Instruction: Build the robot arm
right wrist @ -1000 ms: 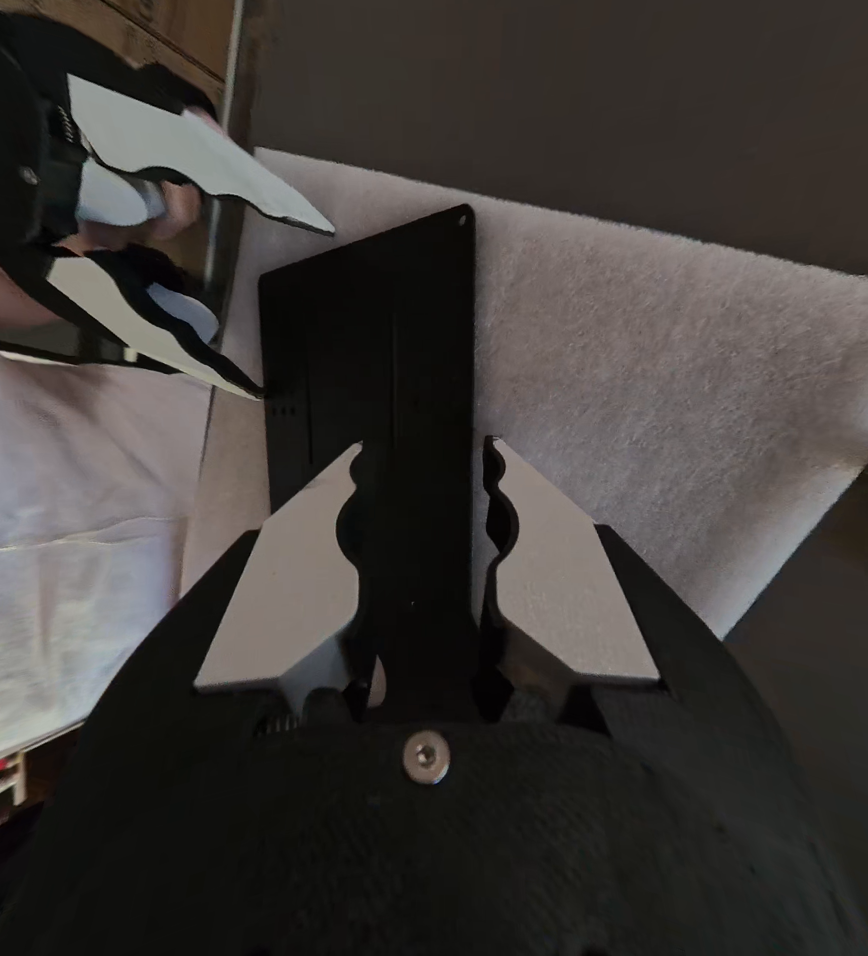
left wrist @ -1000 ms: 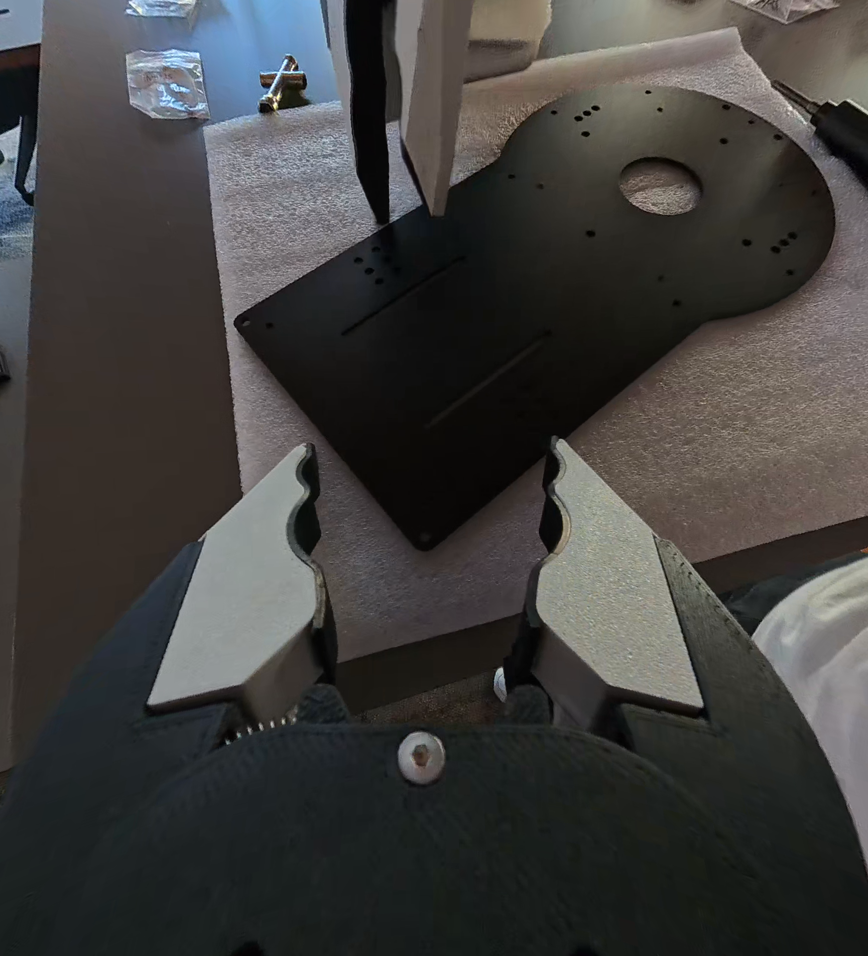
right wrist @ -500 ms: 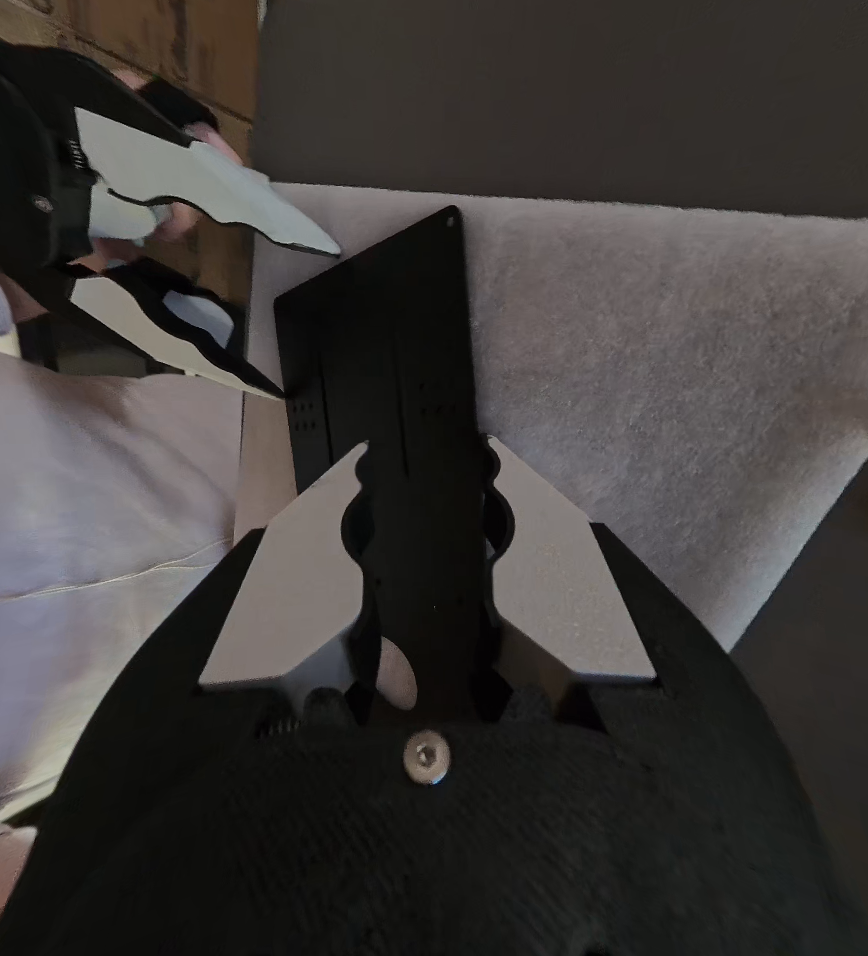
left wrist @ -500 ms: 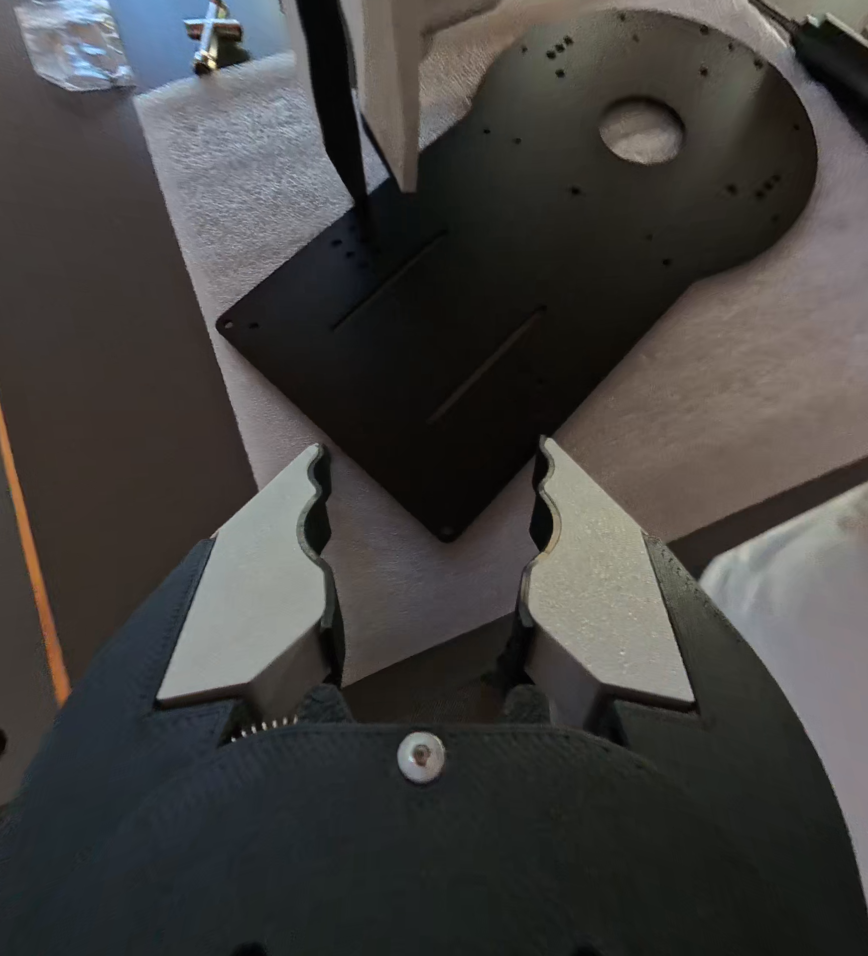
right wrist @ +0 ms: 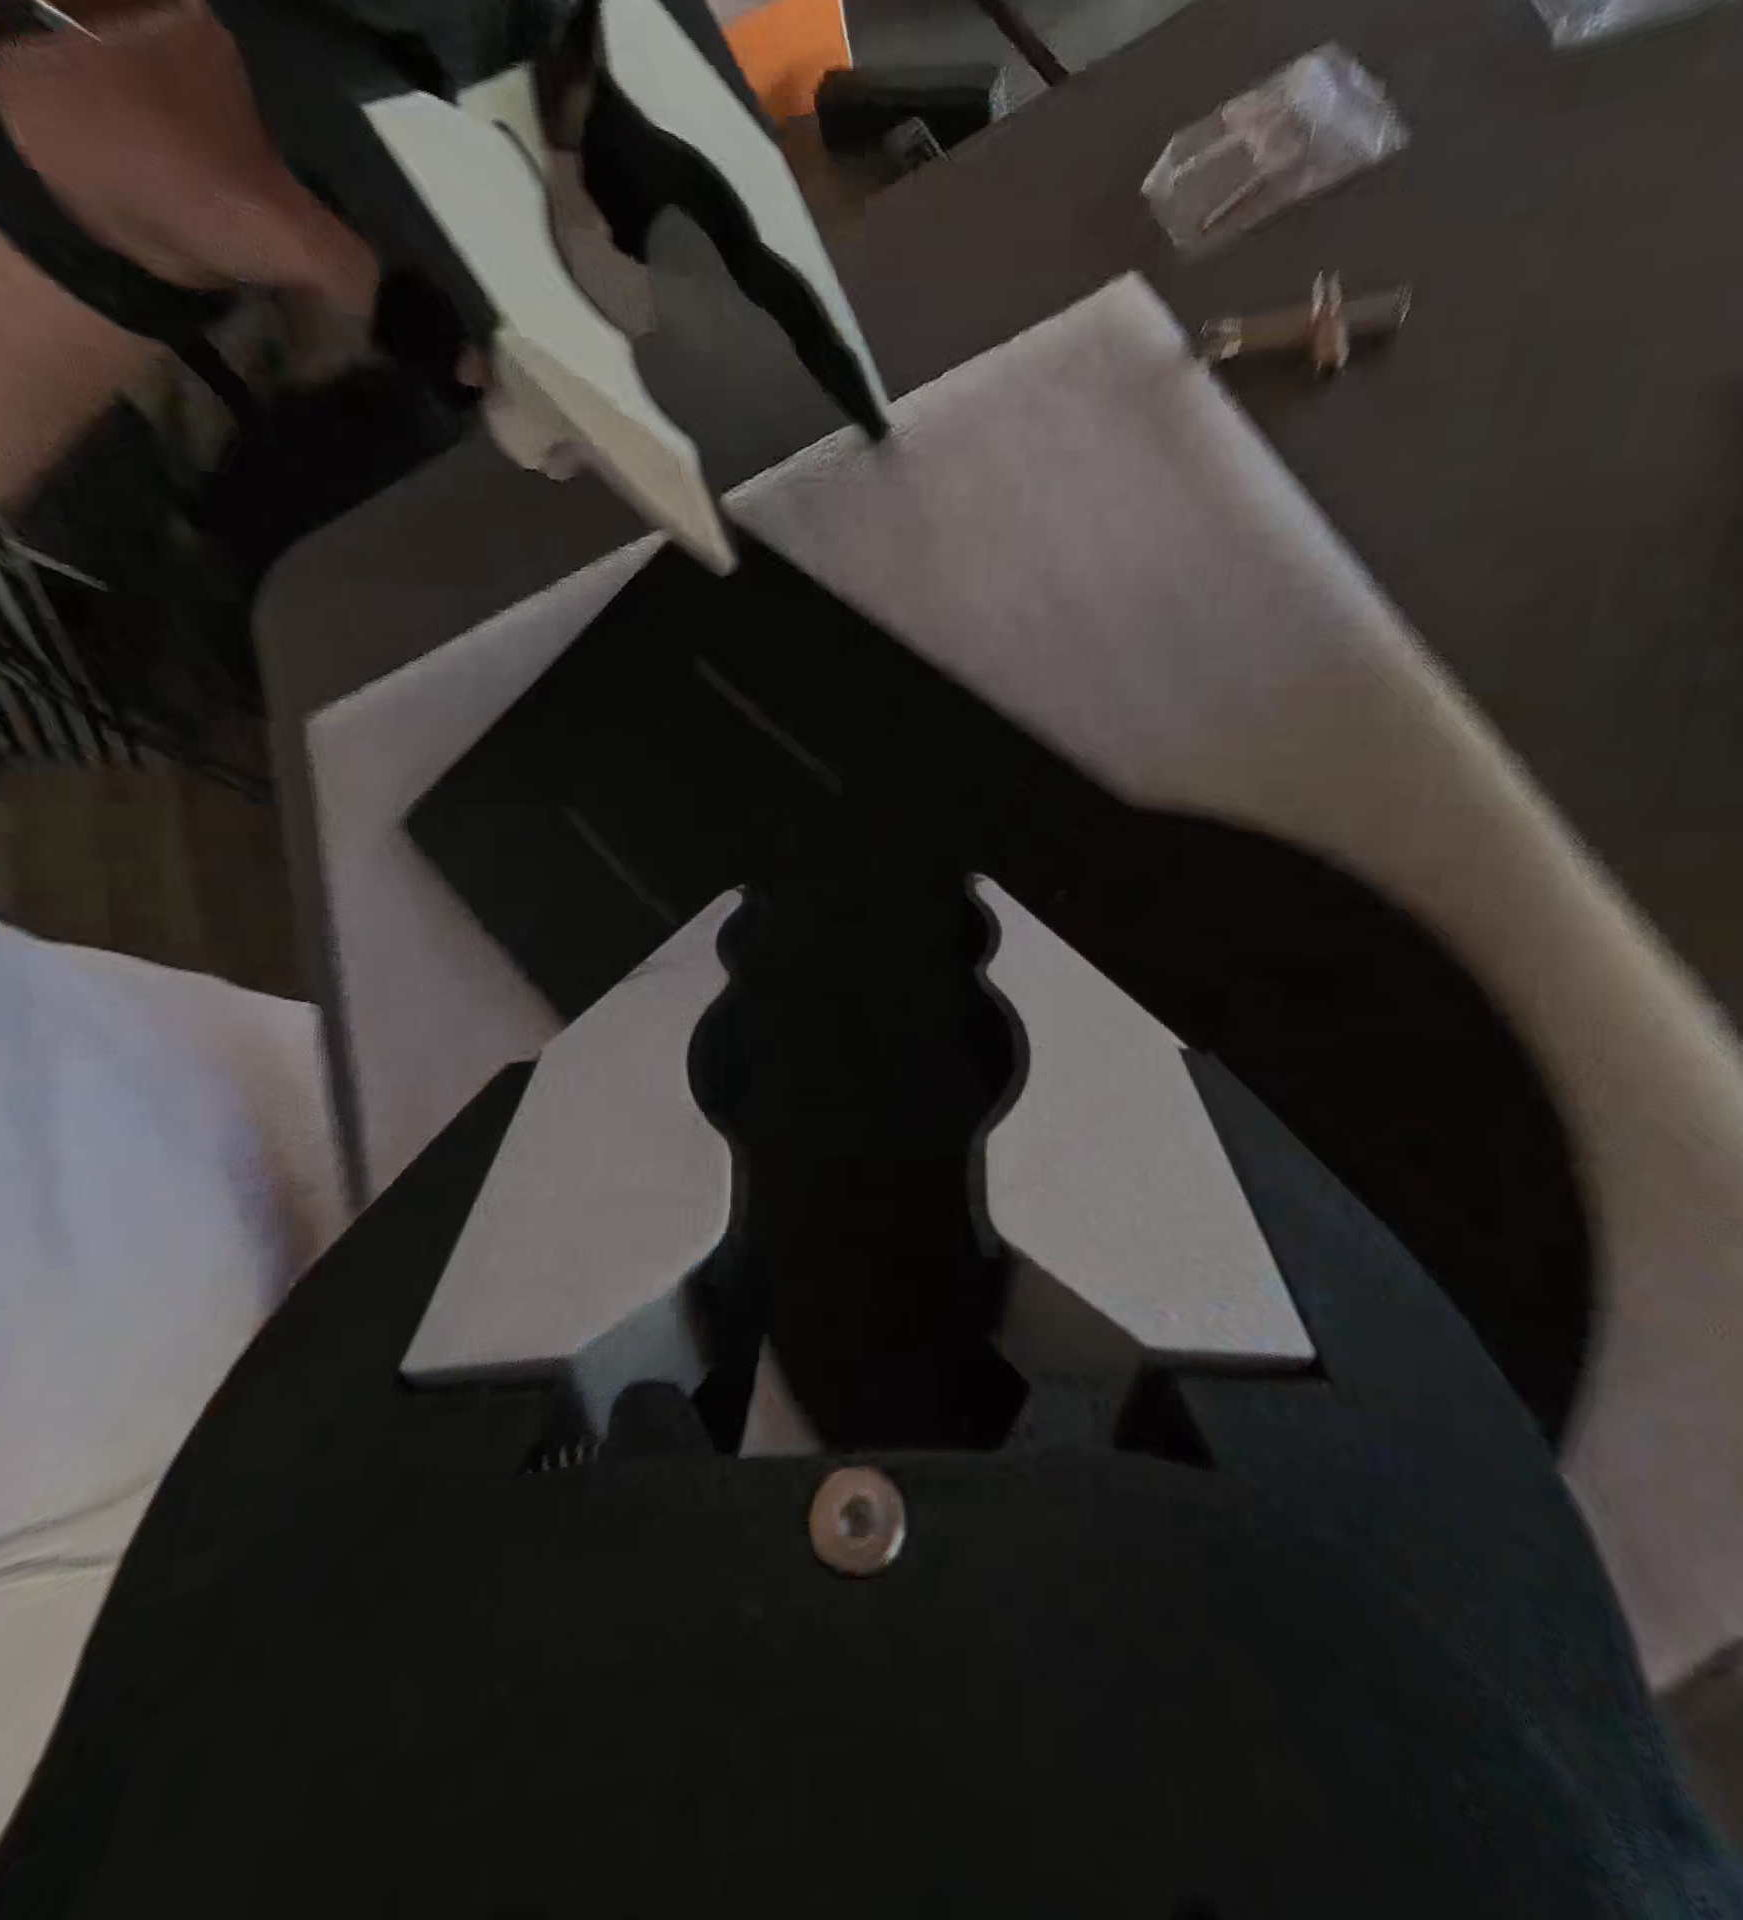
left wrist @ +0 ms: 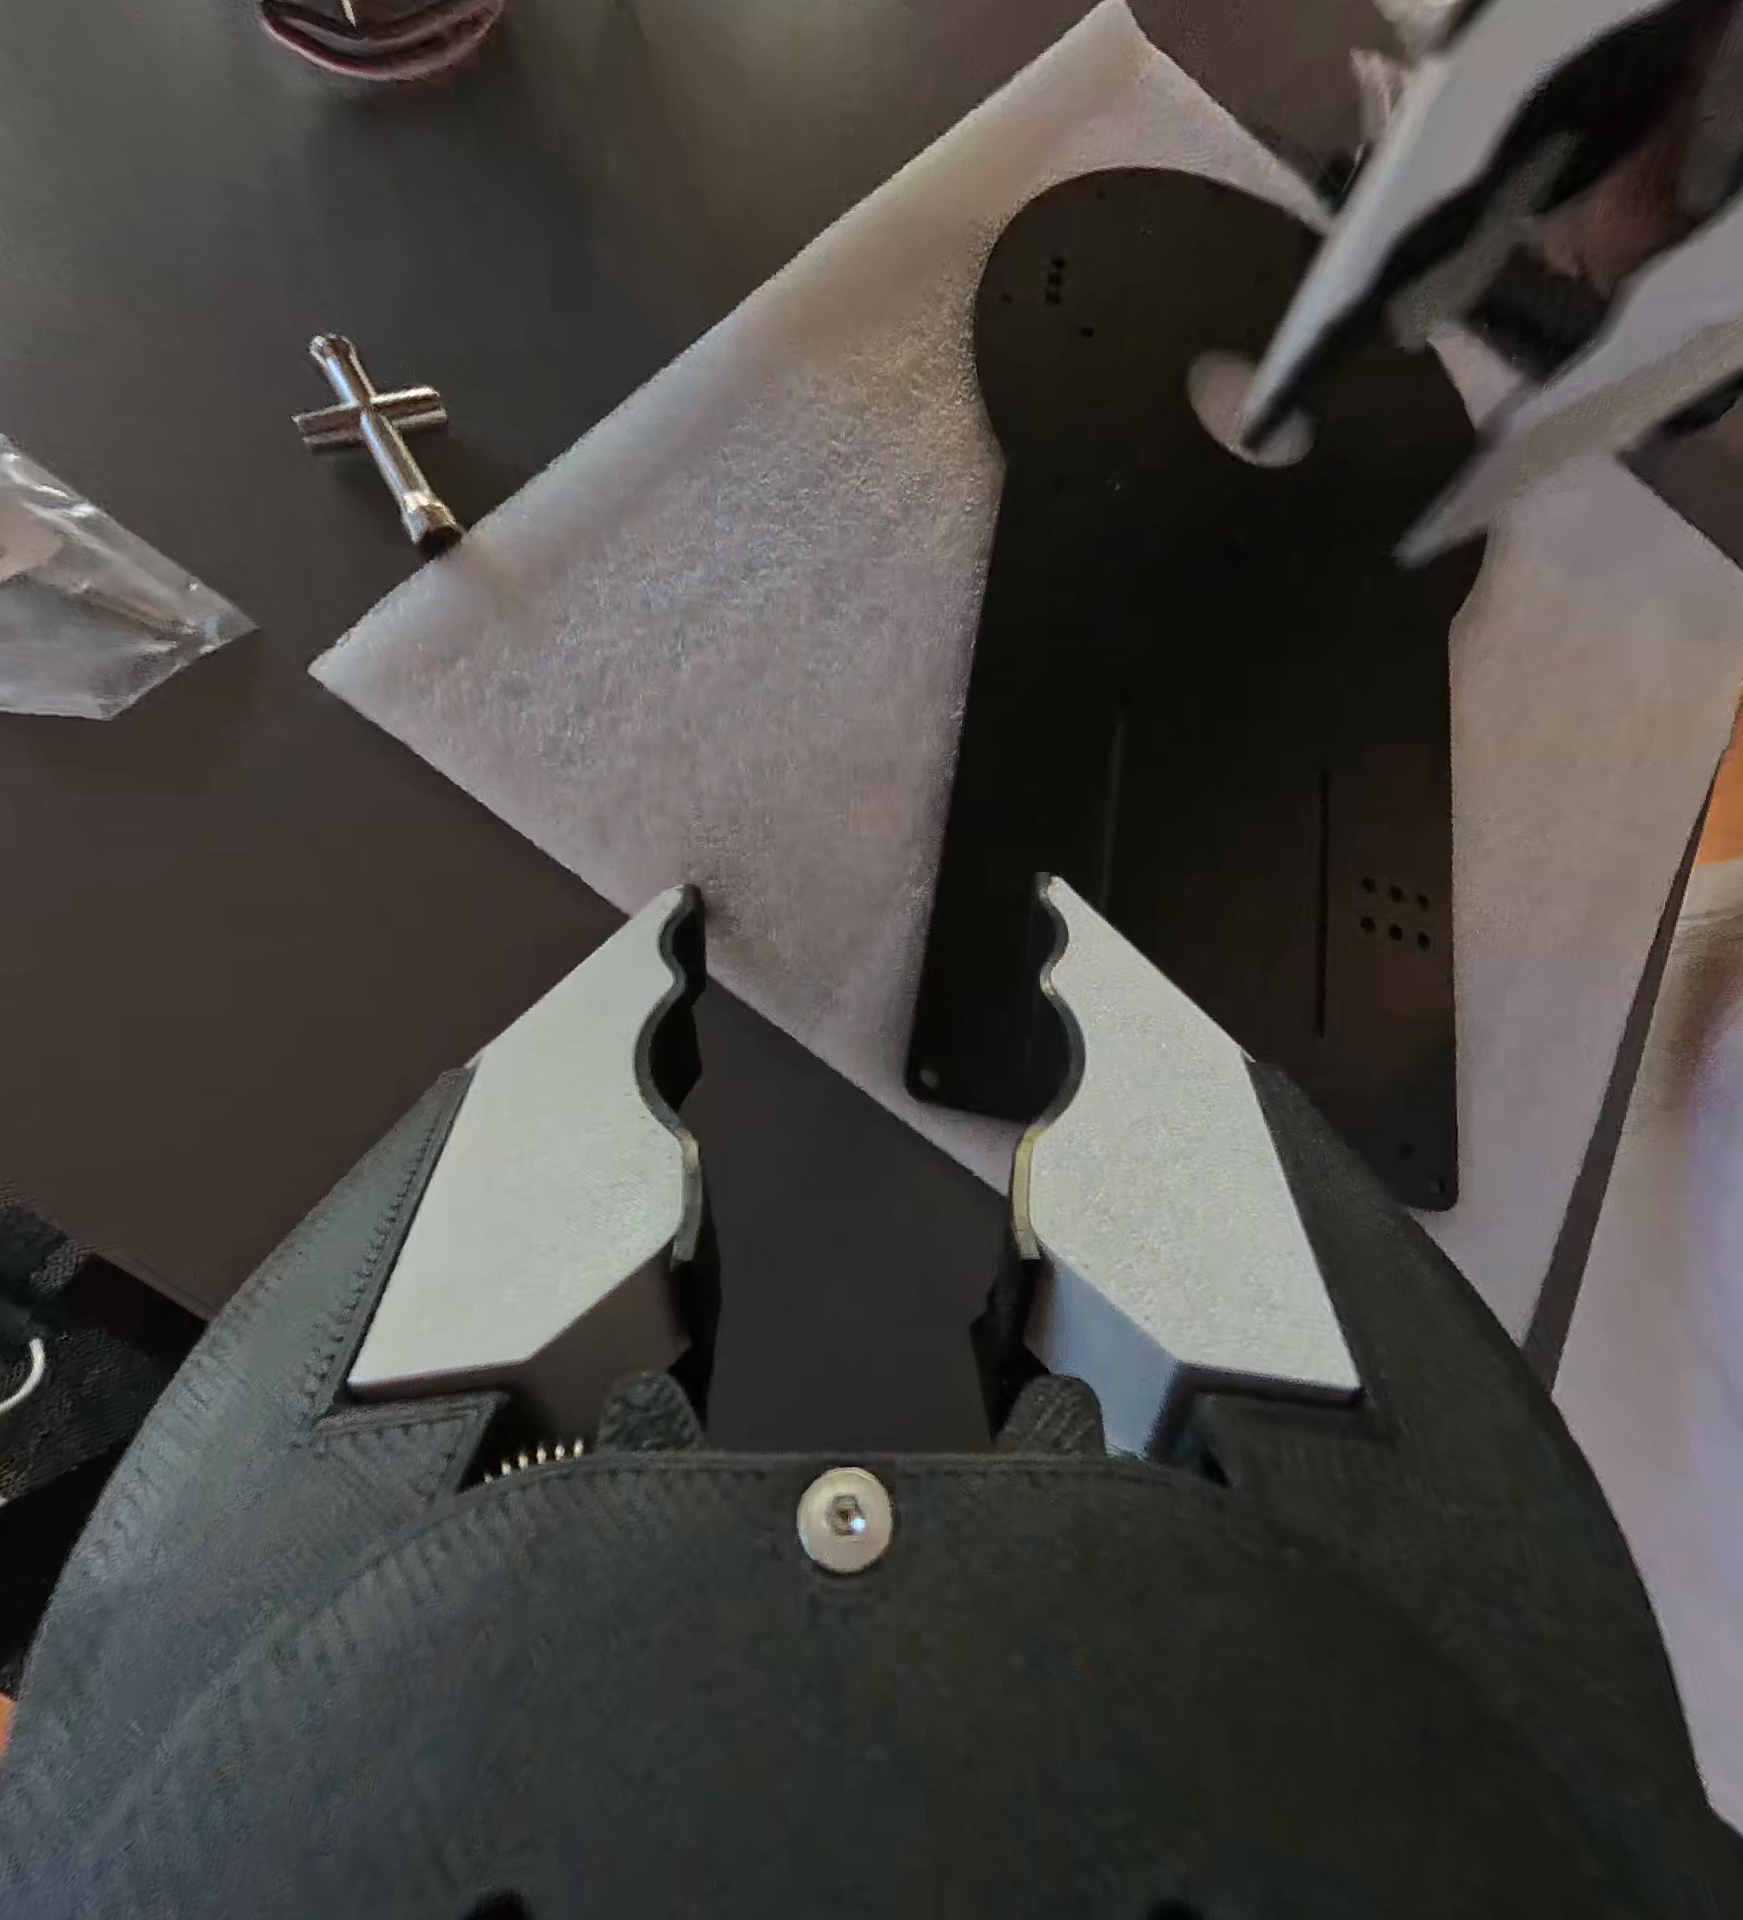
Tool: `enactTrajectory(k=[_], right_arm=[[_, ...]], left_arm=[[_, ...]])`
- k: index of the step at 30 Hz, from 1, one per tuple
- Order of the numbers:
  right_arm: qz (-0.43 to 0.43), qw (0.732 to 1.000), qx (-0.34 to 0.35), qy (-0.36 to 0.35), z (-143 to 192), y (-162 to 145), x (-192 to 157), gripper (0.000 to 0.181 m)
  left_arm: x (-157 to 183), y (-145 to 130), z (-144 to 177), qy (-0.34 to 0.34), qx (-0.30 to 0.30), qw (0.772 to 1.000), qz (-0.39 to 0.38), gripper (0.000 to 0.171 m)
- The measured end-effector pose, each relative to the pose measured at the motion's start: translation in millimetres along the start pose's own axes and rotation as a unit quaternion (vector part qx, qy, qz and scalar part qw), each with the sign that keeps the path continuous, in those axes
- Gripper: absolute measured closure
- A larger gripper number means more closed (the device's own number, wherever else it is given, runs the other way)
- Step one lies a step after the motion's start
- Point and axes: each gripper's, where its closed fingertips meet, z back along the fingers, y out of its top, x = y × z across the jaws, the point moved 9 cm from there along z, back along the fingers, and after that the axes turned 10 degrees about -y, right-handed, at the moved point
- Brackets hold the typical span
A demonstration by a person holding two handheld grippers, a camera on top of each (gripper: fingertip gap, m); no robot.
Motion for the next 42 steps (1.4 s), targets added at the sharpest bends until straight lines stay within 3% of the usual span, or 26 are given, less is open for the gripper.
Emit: enactTrajectory(k=[3,5,7,10,14,22,24,27,32,36,38,42], right_arm=[[-0.056,0.998,-0.014,0.034,7,-27,-21,0.129],[-0.001,0.999,-0.038,0.029,6,-36,-34,0.115],[0.057,0.998,-0.029,-0.009,5,-40,-38,0.112],[0.075,0.997,-0.009,-0.032,2,-43,-40,0.108],[0.141,0.986,-0.01,-0.083,1,-49,-43,0.098],[0.125,0.989,-0.013,-0.082,-2,-43,-37,0.101],[0.128,0.988,-0.018,-0.084,-2,-43,-38,0.102],[0.129,0.988,-0.021,-0.086,-1,-43,-41,0.107],[0.123,0.989,-0.003,-0.087,1,-47,-45,0.116],[0.114,0.99,0.009,-0.082,7,-53,-42,0.107],[0.14,0.984,0.018,-0.106,16,-58,-40,0.103],[0.191,0.971,0.049,-0.139,26,-60,-41,0.113]], left_arm=[[-11,7,0,-0.02,-0.028,0.999,-0.003,0.122],[-14,13,1,-0.035,-0.028,0.999,0.001,0.111],[-13,18,-1,-0.044,-0.019,0.999,-0.003,0.111],[-12,18,-9,-0.042,-0.049,0.998,-0.022,0.114],[-9,21,-10,-0.043,-0.06,0.997,-0.007,0.105],[4,18,-6,-0.05,-0.093,0.994,0.013,0.104],[9,18,-4,-0.062,-0.105,0.992,0.022,0.117],[18,13,-4,-0.092,-0.119,0.988,0.044,0.119],[18,9,2,-0.07,-0.07,0.993,0.058,0.117],[6,15,17,-0.013,-0.027,0.999,0.032,0.111],[4,13,21,-0.015,-0.005,0.999,0.041,0.112],[10,8,19,-0.037,0.015,0.998,0.049,0.115]])
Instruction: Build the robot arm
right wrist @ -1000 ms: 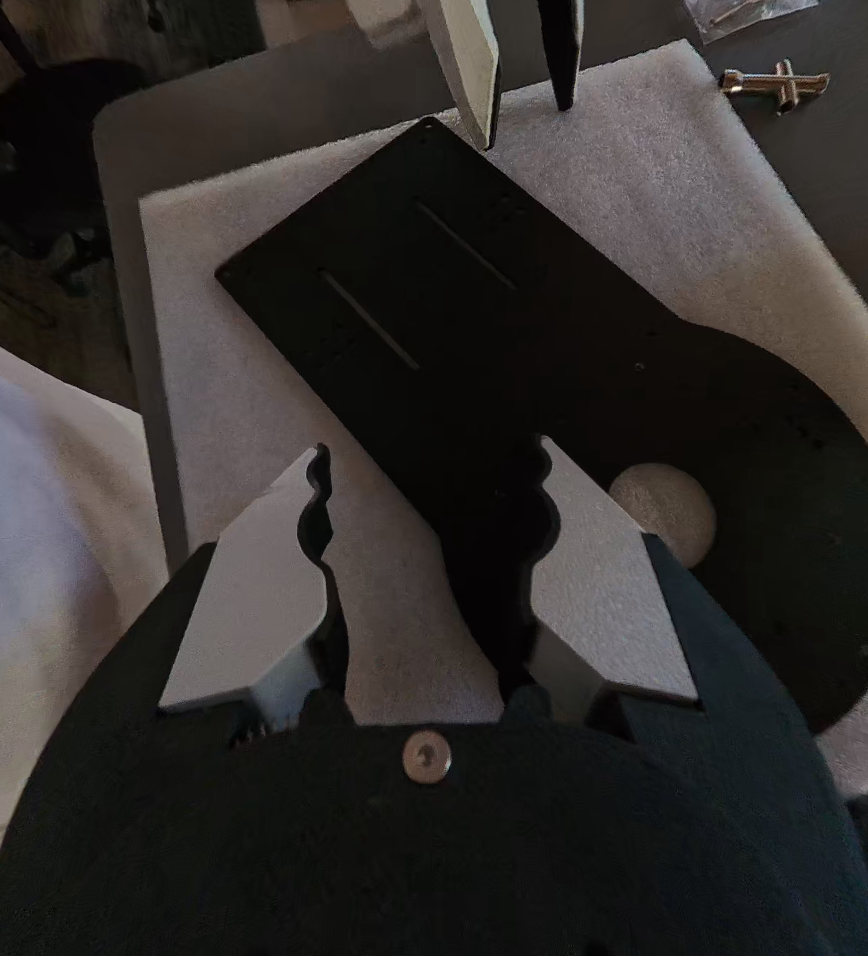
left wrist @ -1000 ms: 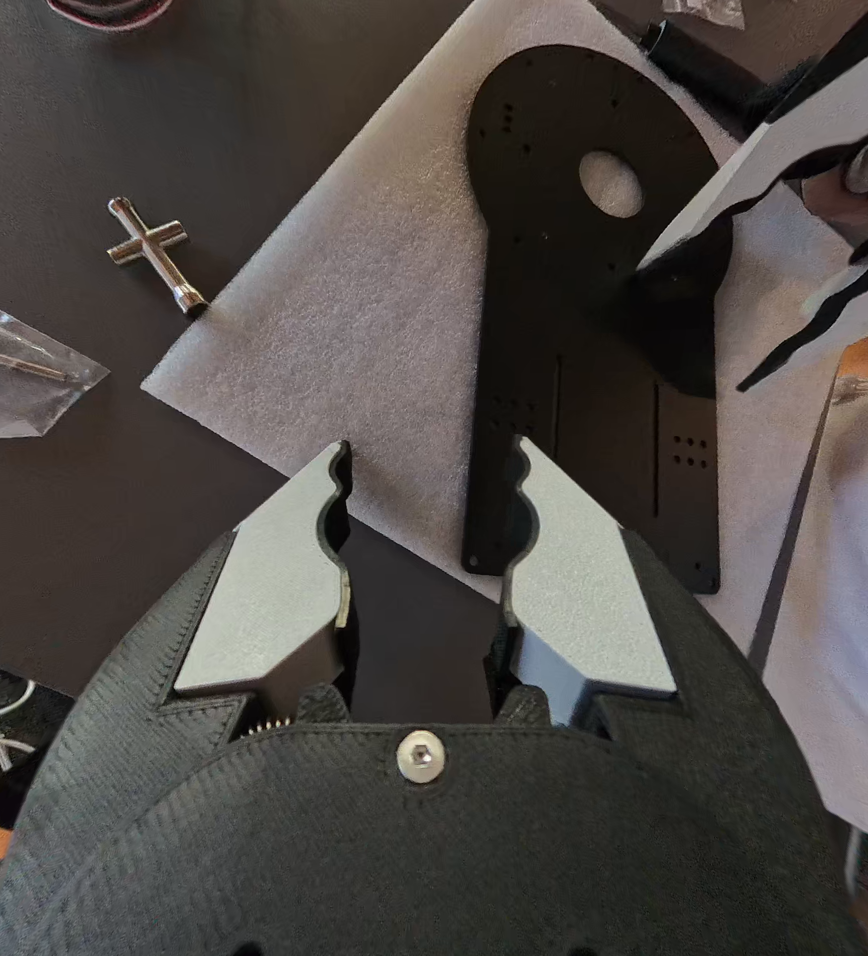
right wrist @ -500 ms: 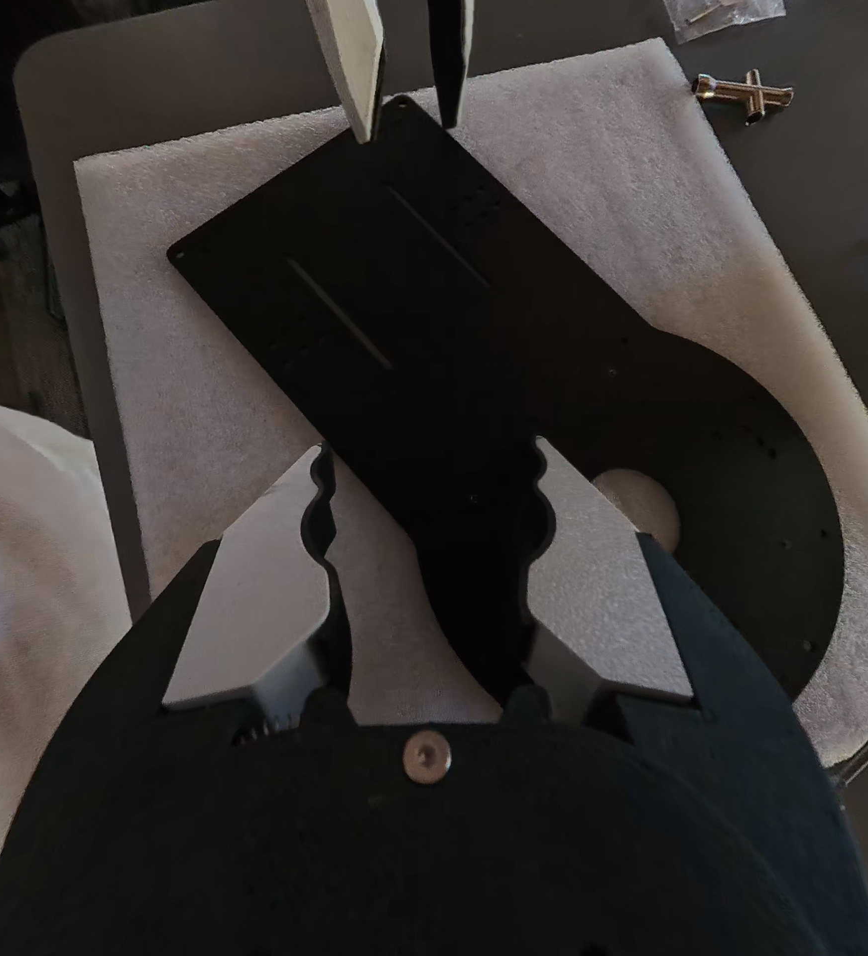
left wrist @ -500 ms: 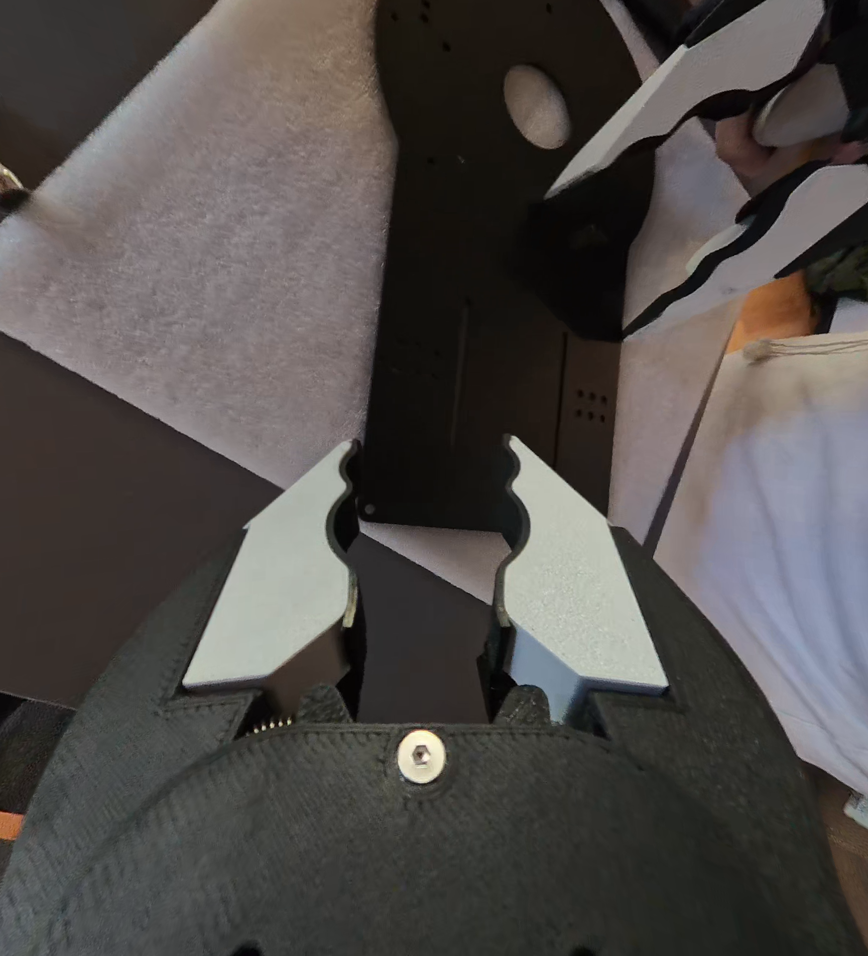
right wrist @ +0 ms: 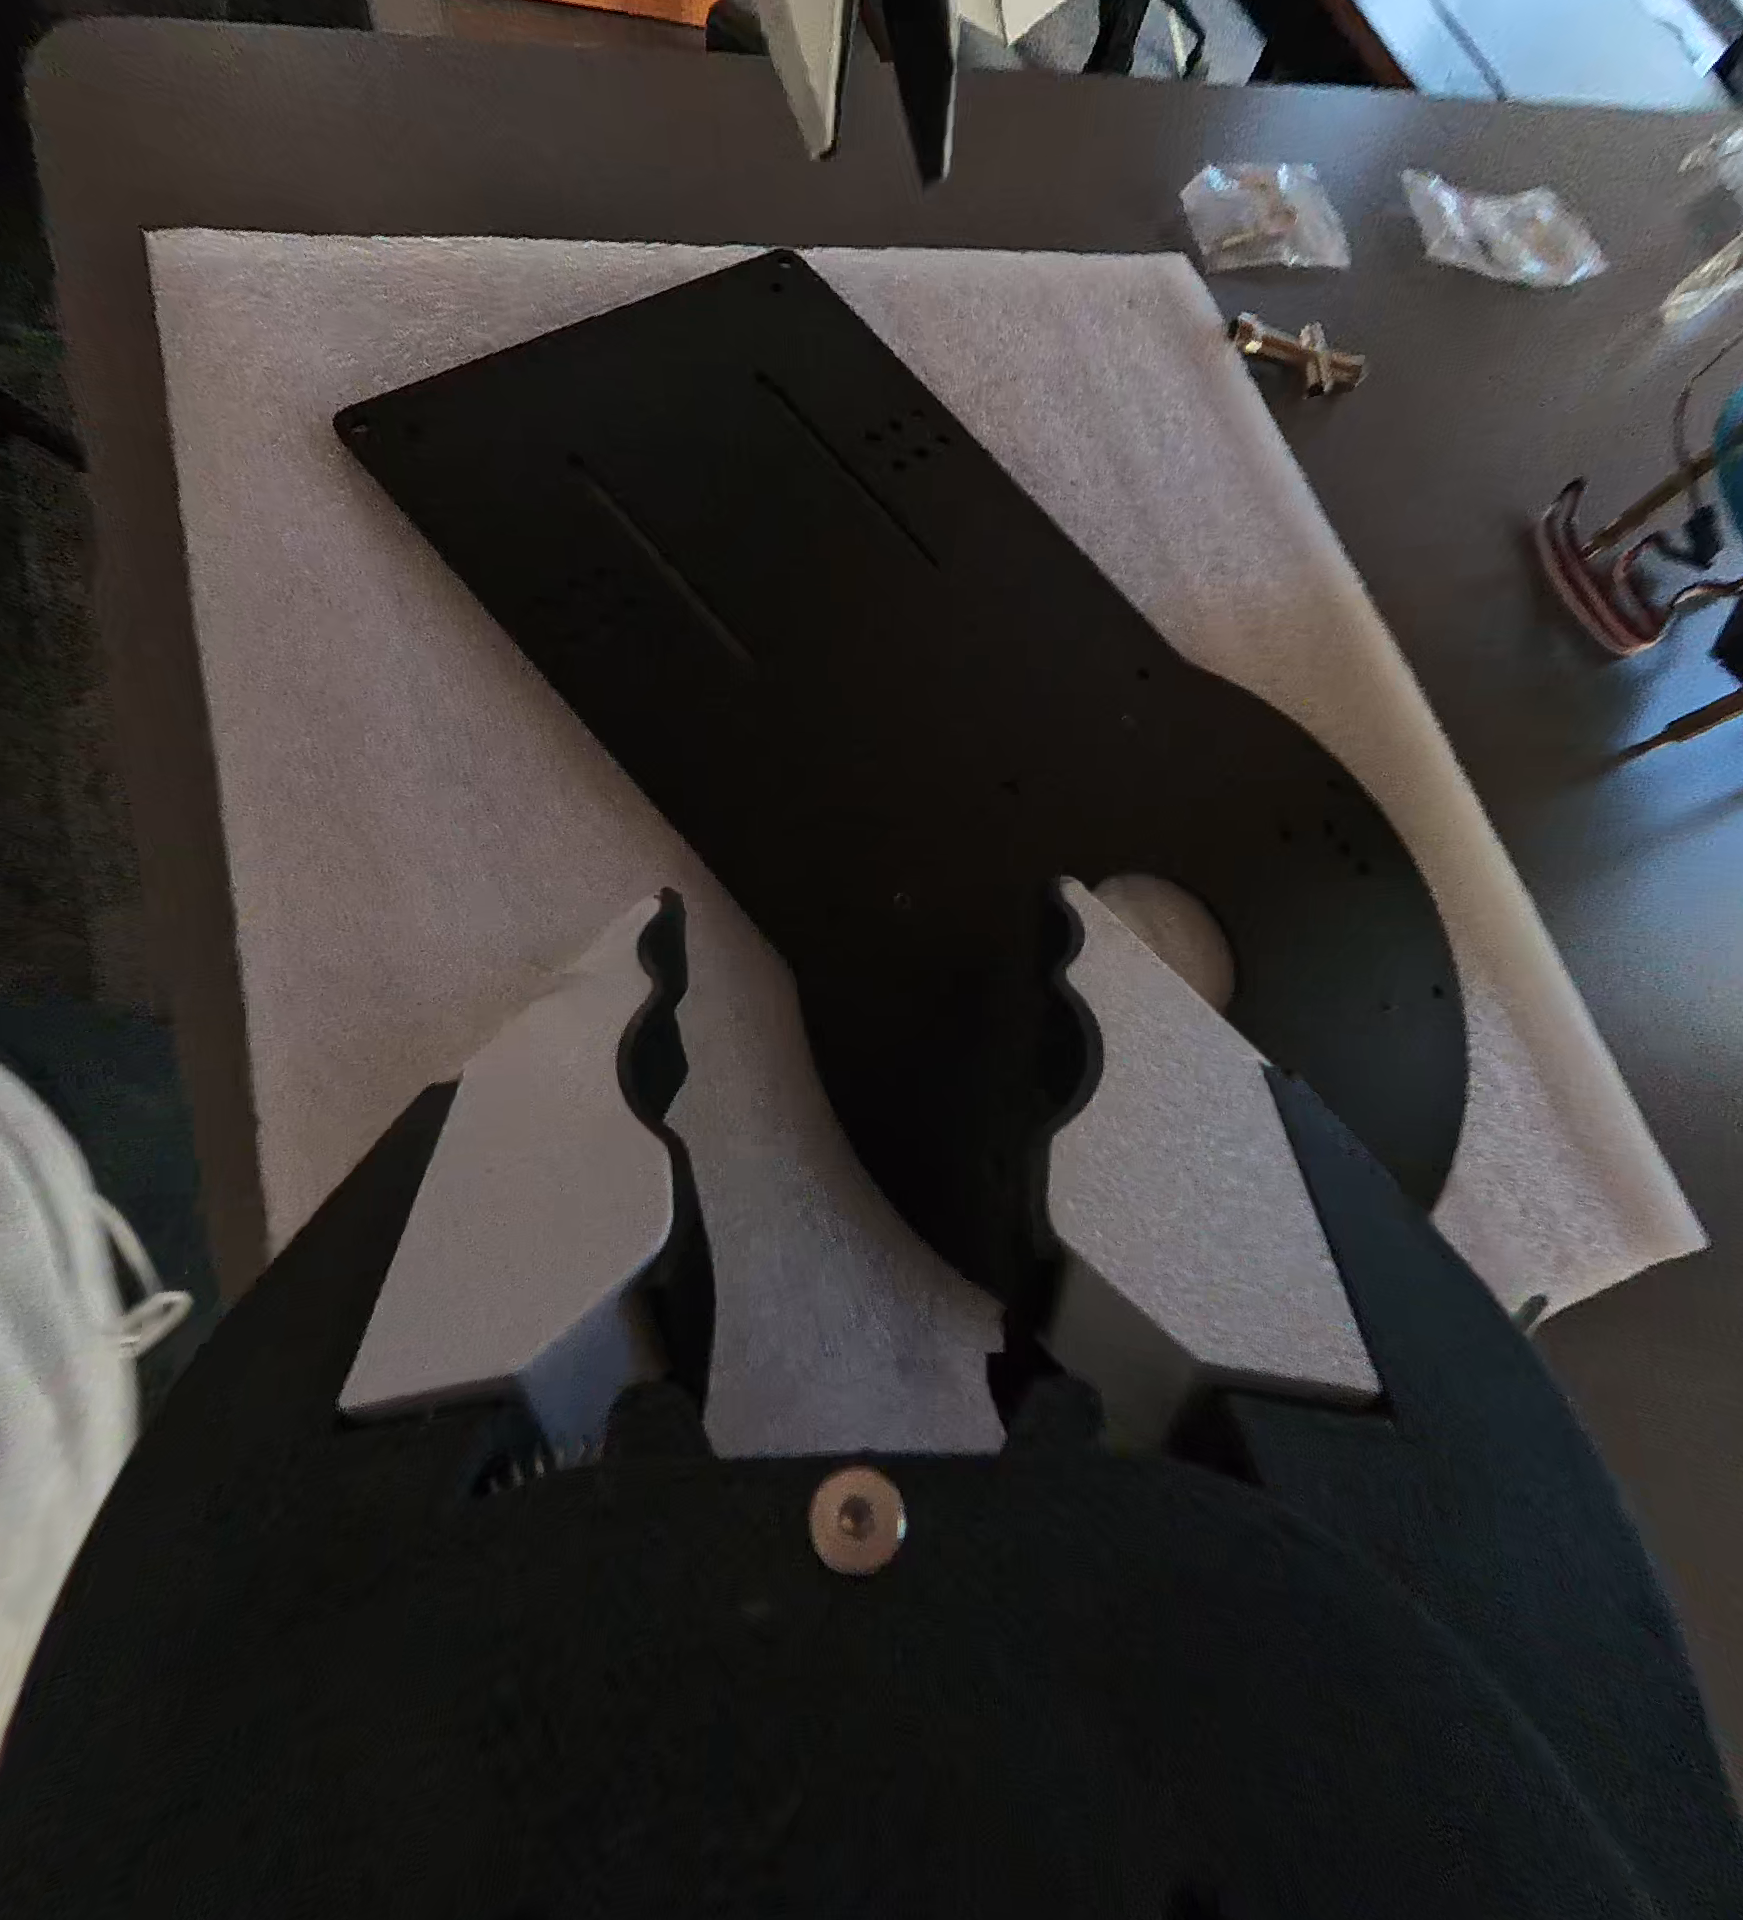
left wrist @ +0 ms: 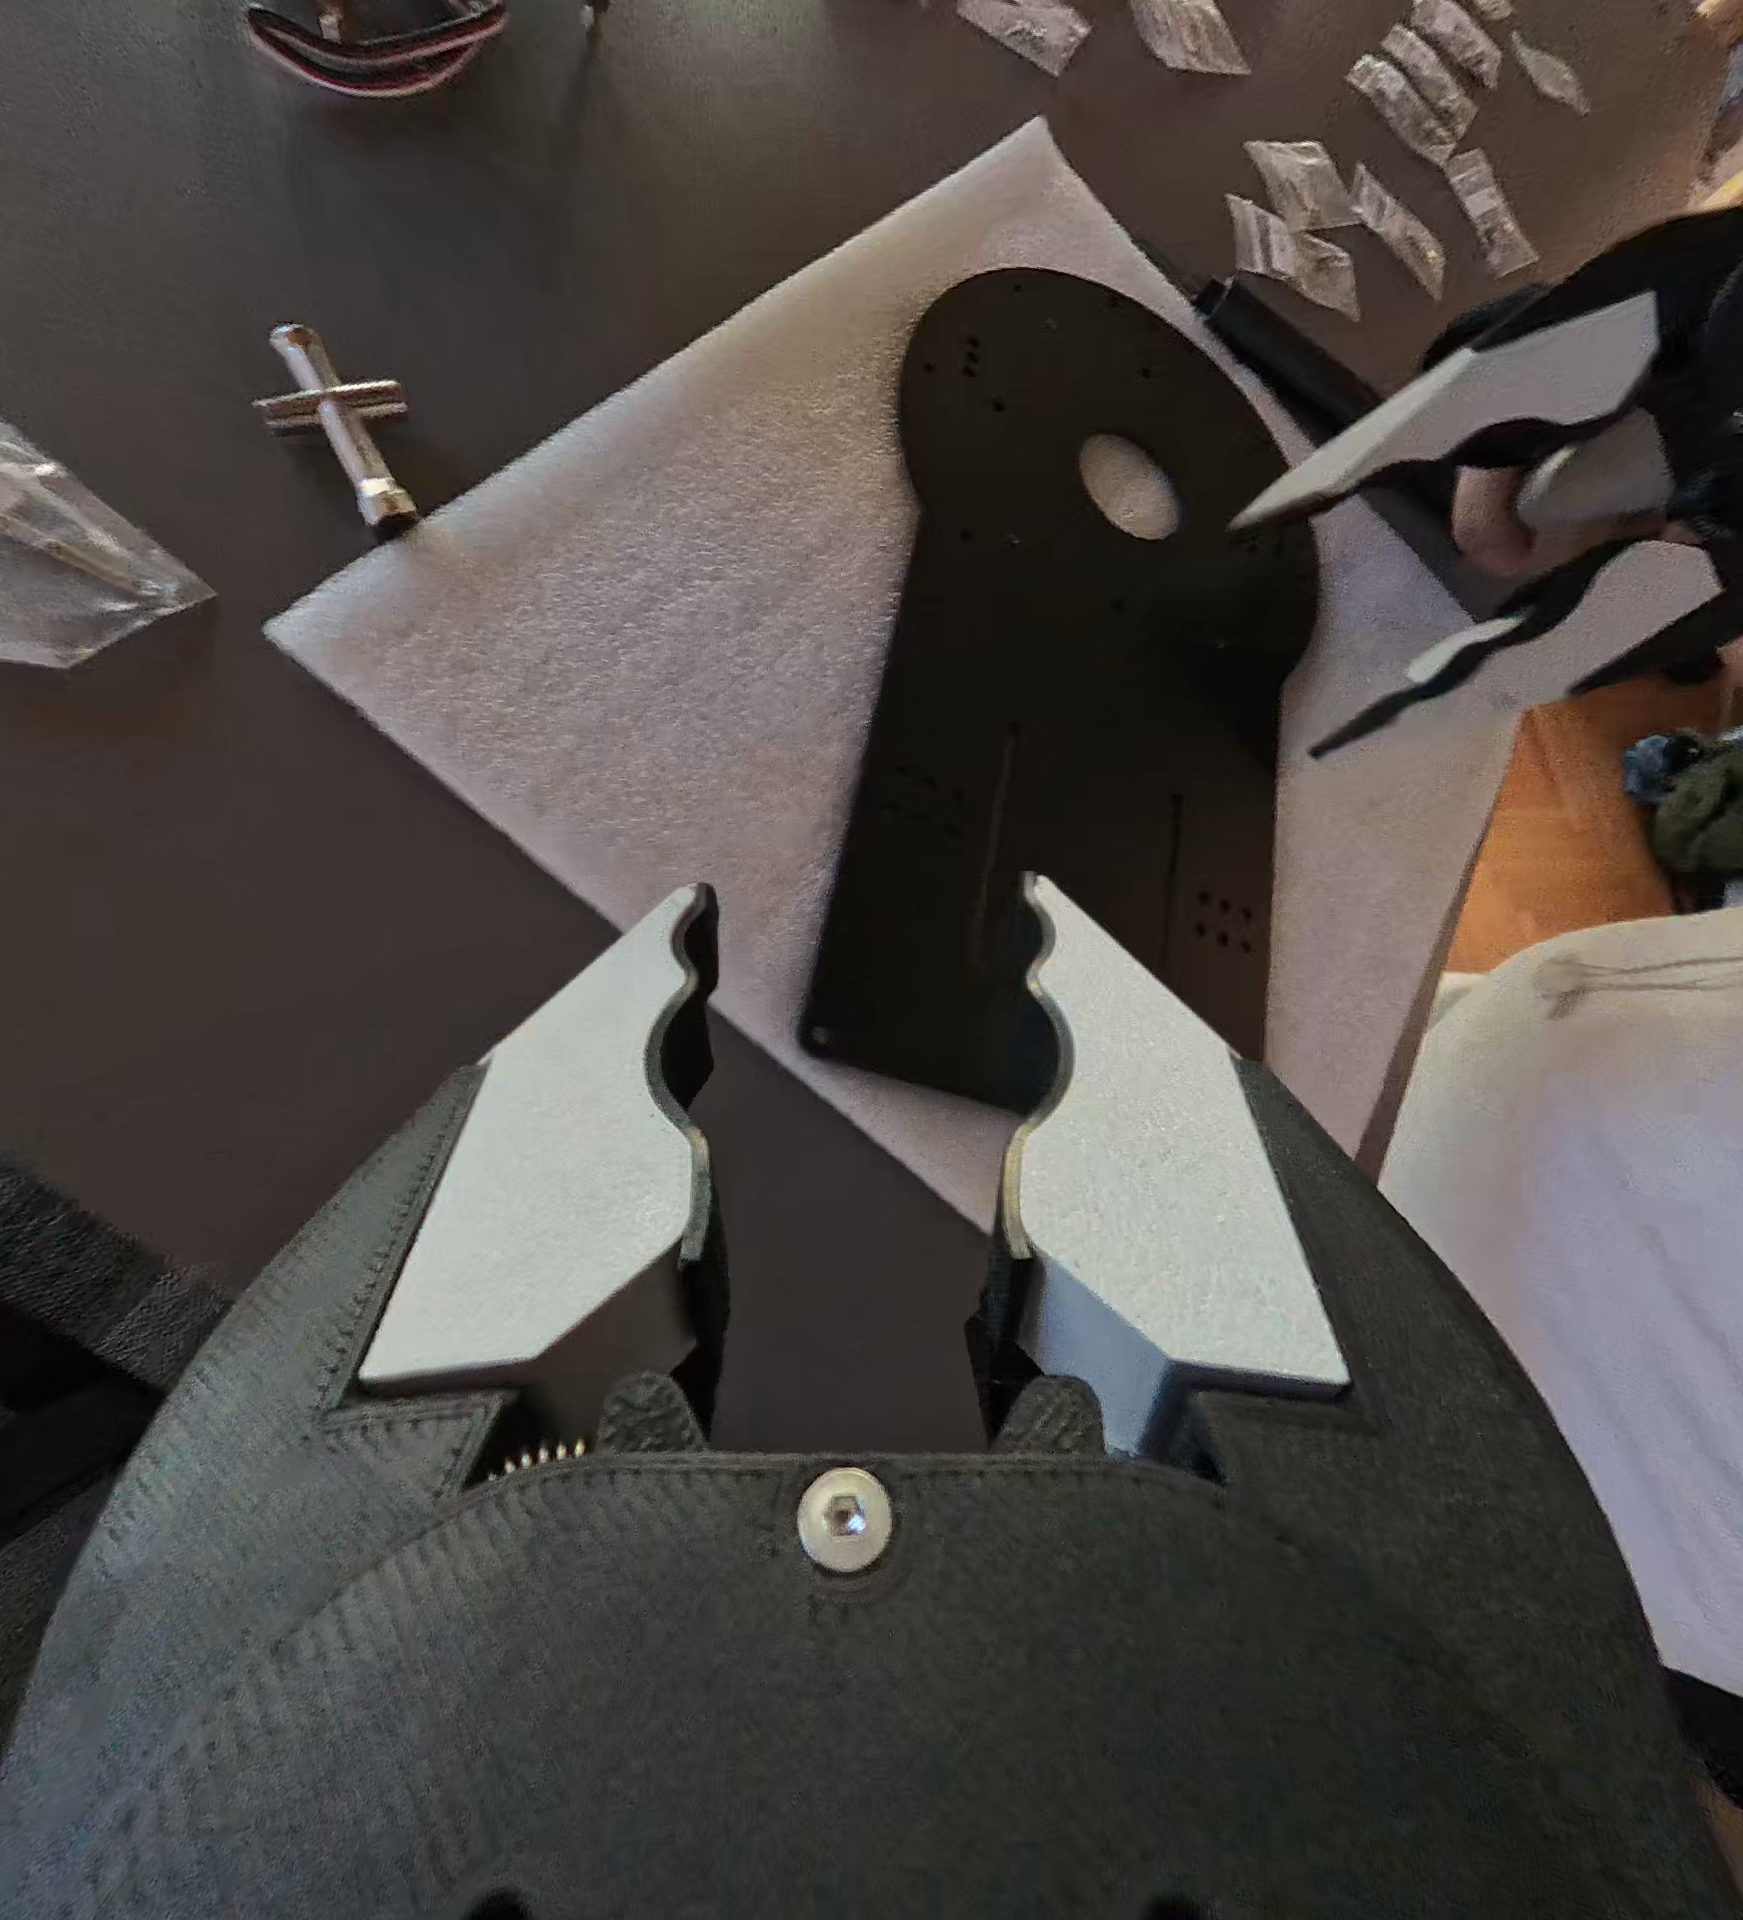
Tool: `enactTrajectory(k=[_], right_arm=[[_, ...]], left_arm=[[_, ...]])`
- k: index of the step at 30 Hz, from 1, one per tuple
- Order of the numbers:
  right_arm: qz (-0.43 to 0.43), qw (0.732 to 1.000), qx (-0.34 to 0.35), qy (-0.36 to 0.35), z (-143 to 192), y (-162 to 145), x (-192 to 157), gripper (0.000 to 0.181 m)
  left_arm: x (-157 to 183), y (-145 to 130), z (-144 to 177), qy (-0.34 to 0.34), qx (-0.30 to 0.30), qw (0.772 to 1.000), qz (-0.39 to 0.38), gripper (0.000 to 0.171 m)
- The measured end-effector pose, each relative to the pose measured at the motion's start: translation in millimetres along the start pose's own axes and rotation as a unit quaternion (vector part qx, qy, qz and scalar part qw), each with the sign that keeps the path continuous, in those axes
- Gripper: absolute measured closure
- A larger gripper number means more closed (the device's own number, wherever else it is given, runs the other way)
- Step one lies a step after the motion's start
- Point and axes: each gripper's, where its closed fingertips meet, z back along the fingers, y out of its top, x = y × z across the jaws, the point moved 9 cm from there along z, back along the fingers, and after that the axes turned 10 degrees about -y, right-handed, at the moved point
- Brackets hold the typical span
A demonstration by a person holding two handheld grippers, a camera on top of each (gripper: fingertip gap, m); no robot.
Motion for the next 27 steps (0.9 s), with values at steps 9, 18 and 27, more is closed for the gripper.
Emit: enactTrajectory(k=[9,18,27], right_arm=[[0.162,0.982,0.011,-0.092,2,5,-14,0.128],[0.351,0.933,-0.063,-0.042,-3,20,-30,0.153],[0.271,0.959,-0.078,0.034,-7,22,-10,0.136]], left_arm=[[6,54,-61,-0.098,-0.062,0.991,-0.067,0.108],[-10,58,-86,-0.135,-0.175,0.972,-0.081,0.112],[-25,57,-83,-0.184,-0.141,0.972,-0.046,0.124]])
